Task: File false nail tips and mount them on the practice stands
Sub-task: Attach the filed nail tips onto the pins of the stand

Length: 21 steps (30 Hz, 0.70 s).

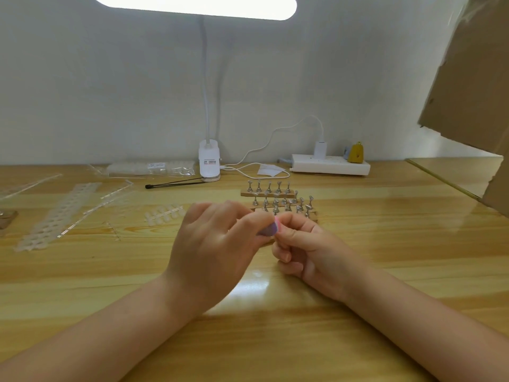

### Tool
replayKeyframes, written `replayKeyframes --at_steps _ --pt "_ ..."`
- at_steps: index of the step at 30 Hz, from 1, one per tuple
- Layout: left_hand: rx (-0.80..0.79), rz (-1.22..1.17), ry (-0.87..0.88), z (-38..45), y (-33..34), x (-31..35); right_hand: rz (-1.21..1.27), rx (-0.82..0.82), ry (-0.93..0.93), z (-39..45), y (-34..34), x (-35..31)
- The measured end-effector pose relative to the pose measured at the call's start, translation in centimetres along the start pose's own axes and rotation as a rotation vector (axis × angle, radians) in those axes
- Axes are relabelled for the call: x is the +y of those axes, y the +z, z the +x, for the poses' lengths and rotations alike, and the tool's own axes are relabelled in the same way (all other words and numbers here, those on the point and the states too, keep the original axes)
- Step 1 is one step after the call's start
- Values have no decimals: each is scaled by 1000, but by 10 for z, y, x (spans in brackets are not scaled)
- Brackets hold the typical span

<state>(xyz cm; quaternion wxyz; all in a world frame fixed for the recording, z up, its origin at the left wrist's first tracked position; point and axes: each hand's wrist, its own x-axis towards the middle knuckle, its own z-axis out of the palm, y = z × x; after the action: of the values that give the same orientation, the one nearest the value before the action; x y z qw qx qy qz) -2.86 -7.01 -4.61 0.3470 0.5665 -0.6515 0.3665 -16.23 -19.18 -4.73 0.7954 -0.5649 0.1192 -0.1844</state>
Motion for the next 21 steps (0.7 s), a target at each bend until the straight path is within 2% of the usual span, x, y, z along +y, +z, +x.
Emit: replayKeyframes --at_steps 3,8,10,13,18,21 --pt "-99 58 -68 -3 -3 -8 42 26 7 1 -2 -1" --pt "34 -59 13 4 -5 4 27 -21 -3 1 -1 0" --pt "-11 -49 -7 4 -3 6 24 -44 -14 1 -2 1" --pt "-124 9 -132 -2 -3 -4 78 -41 -16 1 -4 1" --pt "21 -101 -106 1 -2 -3 49 -44 -16 2 -4 3" --pt "-65 -67 -116 -3 2 -2 49 -29 -14 1 -4 2"
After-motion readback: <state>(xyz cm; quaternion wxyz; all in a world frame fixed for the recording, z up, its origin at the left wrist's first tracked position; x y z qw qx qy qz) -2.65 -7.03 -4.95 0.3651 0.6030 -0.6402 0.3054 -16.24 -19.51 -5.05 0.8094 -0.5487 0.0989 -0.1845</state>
